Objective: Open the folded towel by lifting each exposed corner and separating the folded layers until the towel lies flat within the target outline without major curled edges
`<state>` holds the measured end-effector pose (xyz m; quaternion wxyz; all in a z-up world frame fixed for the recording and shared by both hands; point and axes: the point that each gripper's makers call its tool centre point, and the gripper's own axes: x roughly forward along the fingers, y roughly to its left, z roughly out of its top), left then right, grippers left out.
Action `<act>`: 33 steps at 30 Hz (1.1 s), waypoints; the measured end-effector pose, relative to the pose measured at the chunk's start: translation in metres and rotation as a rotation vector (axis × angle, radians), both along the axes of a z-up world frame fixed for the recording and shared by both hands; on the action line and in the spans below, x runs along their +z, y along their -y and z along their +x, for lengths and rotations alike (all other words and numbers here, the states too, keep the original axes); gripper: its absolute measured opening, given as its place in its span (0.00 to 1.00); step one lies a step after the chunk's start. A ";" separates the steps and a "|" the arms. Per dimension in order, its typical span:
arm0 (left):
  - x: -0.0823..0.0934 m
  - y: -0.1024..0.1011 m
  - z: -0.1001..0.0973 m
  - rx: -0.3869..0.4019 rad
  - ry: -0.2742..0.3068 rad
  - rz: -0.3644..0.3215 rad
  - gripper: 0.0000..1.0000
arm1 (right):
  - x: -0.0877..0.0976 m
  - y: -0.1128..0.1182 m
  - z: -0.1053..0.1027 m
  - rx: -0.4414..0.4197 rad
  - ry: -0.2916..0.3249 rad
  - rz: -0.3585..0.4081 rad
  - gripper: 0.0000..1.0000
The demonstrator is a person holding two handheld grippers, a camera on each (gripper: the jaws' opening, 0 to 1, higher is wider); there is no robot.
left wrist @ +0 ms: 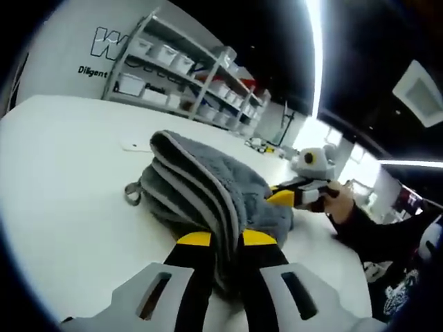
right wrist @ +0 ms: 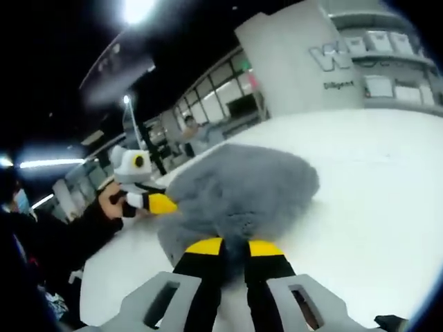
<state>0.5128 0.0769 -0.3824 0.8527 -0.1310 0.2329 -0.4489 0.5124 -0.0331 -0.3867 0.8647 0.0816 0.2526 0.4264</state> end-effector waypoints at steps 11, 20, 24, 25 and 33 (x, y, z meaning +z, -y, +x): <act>0.001 0.004 -0.014 -0.015 0.016 0.035 0.11 | 0.000 0.001 -0.014 0.012 0.022 -0.017 0.06; 0.000 0.004 -0.021 -0.017 0.005 0.034 0.11 | -0.001 0.002 -0.019 0.025 0.022 -0.015 0.05; 0.001 0.006 -0.031 -0.047 0.029 0.066 0.11 | -0.001 0.001 -0.025 0.036 0.025 -0.036 0.05; 0.002 0.007 -0.034 -0.052 0.033 0.070 0.11 | -0.001 0.001 -0.028 0.046 0.038 -0.052 0.05; 0.000 0.006 -0.041 -0.062 0.039 0.081 0.11 | -0.001 0.002 -0.036 0.052 0.042 -0.065 0.05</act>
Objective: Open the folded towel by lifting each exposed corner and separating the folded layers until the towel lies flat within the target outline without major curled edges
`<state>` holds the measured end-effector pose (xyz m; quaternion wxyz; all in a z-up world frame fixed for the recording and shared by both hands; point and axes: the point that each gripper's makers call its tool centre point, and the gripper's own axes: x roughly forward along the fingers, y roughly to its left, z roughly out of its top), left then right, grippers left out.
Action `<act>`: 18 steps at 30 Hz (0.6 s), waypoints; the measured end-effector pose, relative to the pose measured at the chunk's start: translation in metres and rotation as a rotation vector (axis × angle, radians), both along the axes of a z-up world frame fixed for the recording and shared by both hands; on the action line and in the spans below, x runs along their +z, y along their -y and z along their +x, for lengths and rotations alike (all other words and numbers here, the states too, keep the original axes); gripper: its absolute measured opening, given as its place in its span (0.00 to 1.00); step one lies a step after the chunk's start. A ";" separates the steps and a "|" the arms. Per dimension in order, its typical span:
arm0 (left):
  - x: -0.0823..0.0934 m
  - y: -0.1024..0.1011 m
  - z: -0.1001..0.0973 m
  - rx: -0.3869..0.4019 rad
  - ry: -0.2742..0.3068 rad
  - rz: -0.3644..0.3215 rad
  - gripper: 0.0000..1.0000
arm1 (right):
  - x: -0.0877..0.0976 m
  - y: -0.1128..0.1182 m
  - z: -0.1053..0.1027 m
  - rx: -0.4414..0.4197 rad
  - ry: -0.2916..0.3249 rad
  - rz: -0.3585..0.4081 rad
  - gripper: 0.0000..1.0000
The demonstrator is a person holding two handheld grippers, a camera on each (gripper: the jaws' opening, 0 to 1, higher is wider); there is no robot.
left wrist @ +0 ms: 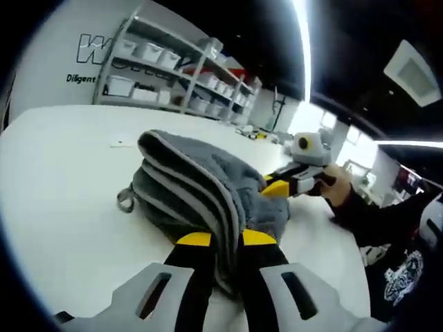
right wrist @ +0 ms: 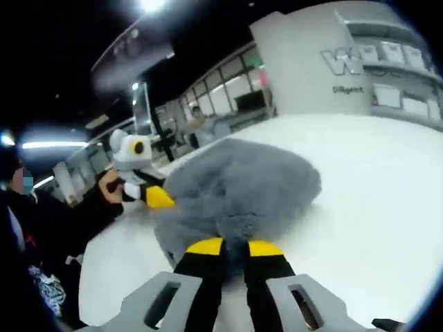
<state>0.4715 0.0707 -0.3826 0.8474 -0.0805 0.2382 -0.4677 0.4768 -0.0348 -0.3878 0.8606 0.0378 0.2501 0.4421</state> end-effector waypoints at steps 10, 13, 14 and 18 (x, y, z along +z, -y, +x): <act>-0.001 0.000 -0.010 -0.004 -0.007 -0.011 0.11 | 0.000 0.002 -0.012 0.008 -0.024 0.030 0.05; -0.001 0.000 -0.013 -0.008 -0.006 -0.012 0.11 | 0.000 0.002 -0.015 0.011 -0.029 0.036 0.05; -0.002 -0.001 -0.013 -0.006 -0.006 -0.010 0.11 | 0.000 0.002 -0.016 0.013 -0.029 0.040 0.05; -0.002 -0.001 -0.015 -0.005 -0.007 -0.015 0.11 | 0.000 0.002 -0.018 0.016 -0.033 0.052 0.05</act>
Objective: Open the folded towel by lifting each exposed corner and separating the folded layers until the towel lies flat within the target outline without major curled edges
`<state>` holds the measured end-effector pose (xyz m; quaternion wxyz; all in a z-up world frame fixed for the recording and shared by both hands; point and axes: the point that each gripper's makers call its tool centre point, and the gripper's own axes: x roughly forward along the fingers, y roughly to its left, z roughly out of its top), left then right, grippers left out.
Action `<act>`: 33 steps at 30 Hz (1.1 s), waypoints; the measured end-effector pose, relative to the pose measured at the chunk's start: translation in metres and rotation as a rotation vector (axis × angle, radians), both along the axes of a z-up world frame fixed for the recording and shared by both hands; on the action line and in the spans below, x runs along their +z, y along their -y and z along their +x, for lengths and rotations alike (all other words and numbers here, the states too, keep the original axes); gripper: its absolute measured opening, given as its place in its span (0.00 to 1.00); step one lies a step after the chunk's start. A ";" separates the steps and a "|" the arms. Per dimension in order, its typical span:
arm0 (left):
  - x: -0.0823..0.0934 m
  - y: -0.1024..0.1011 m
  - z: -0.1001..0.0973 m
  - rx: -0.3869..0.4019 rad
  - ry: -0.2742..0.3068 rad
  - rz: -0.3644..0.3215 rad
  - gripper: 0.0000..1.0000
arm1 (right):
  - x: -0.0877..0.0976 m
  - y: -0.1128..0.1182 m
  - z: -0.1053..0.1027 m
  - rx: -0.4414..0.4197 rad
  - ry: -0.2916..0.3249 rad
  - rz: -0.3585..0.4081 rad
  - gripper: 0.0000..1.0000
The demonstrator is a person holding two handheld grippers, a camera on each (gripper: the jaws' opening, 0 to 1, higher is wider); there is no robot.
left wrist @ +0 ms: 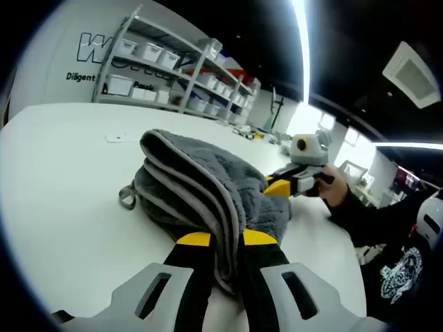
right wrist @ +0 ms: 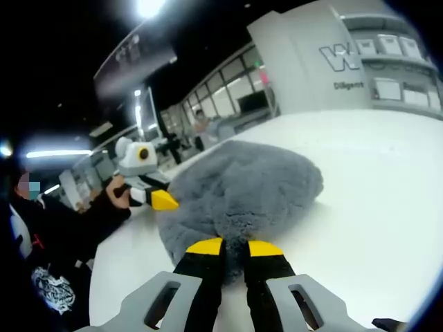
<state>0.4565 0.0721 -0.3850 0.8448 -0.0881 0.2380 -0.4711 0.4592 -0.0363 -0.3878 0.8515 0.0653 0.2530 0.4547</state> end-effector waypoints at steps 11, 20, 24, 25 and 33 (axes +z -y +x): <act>0.001 0.001 -0.011 -0.020 0.006 0.005 0.11 | -0.001 0.000 -0.011 0.007 -0.003 0.000 0.05; -0.001 -0.001 -0.012 -0.012 0.004 -0.003 0.11 | -0.001 -0.001 -0.012 0.009 0.009 0.002 0.05; -0.001 -0.001 -0.012 -0.007 0.000 -0.003 0.11 | -0.001 -0.001 -0.012 0.008 0.010 0.003 0.05; -0.001 -0.001 -0.012 -0.006 -0.002 -0.004 0.11 | -0.001 -0.002 -0.012 0.008 0.010 0.003 0.05; 0.001 -0.001 -0.012 0.002 0.009 -0.025 0.13 | -0.001 -0.002 -0.012 0.008 0.017 0.001 0.06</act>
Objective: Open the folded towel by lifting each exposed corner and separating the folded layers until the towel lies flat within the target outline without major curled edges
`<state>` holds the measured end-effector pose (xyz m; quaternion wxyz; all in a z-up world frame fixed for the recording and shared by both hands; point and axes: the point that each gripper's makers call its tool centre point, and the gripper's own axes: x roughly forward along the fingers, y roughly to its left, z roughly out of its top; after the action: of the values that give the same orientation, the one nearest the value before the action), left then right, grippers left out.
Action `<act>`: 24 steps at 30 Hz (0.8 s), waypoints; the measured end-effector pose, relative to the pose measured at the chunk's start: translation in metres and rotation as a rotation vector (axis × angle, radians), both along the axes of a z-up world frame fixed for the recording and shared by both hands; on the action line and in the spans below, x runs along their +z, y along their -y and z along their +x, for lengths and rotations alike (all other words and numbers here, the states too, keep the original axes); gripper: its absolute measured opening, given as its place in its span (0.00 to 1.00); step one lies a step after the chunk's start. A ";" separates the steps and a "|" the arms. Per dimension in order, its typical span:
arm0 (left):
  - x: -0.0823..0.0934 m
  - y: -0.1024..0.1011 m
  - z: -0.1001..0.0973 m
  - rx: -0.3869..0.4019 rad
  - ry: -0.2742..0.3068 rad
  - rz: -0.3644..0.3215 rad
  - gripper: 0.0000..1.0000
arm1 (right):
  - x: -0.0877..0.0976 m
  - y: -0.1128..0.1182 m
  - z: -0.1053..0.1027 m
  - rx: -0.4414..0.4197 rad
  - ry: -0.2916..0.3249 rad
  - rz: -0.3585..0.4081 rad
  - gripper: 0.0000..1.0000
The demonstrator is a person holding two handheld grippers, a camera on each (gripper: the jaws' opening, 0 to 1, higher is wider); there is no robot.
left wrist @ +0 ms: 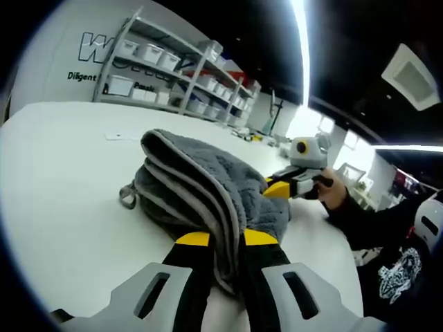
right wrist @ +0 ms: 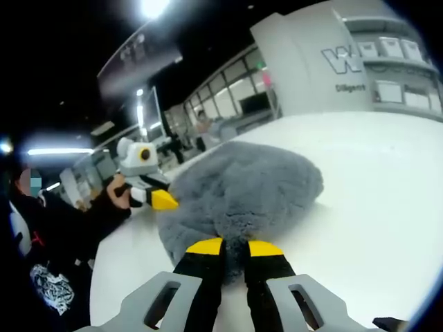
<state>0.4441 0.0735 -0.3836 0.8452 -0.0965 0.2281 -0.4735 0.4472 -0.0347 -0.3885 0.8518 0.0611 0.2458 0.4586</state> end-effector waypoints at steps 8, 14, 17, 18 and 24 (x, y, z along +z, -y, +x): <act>0.003 -0.002 0.002 0.010 0.035 0.007 0.17 | 0.000 -0.001 0.000 -0.002 0.009 -0.003 0.06; 0.006 -0.007 0.006 0.034 0.070 0.025 0.25 | 0.002 -0.002 0.001 0.005 0.034 0.002 0.07; 0.010 -0.015 0.014 0.084 0.094 0.034 0.47 | 0.003 -0.003 0.000 0.013 0.054 -0.004 0.09; 0.011 -0.016 0.016 0.094 0.101 0.030 0.54 | 0.004 -0.003 0.000 0.014 0.060 -0.006 0.09; 0.018 -0.032 0.032 0.184 0.173 0.073 0.79 | 0.008 0.001 0.001 0.020 0.101 -0.025 0.17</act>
<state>0.4763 0.1054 -0.3660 0.9045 -0.0447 0.1616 -0.3921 0.4479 -0.0352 -0.3808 0.8591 0.0246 0.2089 0.4666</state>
